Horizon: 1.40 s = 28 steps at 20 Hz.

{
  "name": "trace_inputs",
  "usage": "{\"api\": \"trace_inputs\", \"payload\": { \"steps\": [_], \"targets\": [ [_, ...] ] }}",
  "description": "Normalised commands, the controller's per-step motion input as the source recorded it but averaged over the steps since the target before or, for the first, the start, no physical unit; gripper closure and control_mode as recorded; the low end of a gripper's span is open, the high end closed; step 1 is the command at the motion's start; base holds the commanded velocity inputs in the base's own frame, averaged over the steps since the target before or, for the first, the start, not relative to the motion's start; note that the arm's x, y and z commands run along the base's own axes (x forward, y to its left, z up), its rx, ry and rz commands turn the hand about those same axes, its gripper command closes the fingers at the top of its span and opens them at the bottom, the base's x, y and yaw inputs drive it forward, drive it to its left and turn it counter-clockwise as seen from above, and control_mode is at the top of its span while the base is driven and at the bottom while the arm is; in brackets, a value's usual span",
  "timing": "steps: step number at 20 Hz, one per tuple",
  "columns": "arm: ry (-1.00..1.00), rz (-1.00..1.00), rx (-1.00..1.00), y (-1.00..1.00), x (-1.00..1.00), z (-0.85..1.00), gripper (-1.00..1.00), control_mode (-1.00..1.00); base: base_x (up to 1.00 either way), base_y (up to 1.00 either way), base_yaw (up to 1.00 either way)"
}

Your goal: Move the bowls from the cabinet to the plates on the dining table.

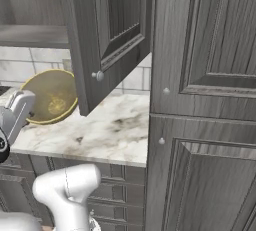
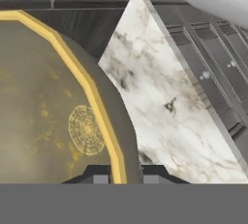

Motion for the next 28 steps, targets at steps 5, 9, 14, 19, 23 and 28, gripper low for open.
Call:
{"api": "trace_inputs", "payload": {
  "steps": [5, 9, 14, 19, 23, 28],
  "targets": [
    [0.0, 0.0, 0.0, 0.0, -0.19, -0.05, 1.0, -1.0, 0.0, 0.0, 0.0],
    [0.0, 0.0, 0.0, 0.0, -0.03, -0.05, 1.0, -1.0, 0.0, 0.0, 0.0],
    [0.0, 0.0, 0.0, 0.0, 0.0, 0.0, 1.0, 1.0, -0.38, 0.04, 0.01],
    [0.0, 0.0, 0.0, 0.0, 0.0, 0.0, 1.0, 1.0, -0.93, 0.3, 0.04],
    [0.0, 0.0, 0.0, 0.0, 0.0, 0.0, 1.0, 1.0, -1.0, 0.35, 0.02],
    [0.0, 0.0, 0.0, 0.0, 0.0, 0.0, 1.0, 1.0, -0.83, 0.25, 0.06]
  ]
}}
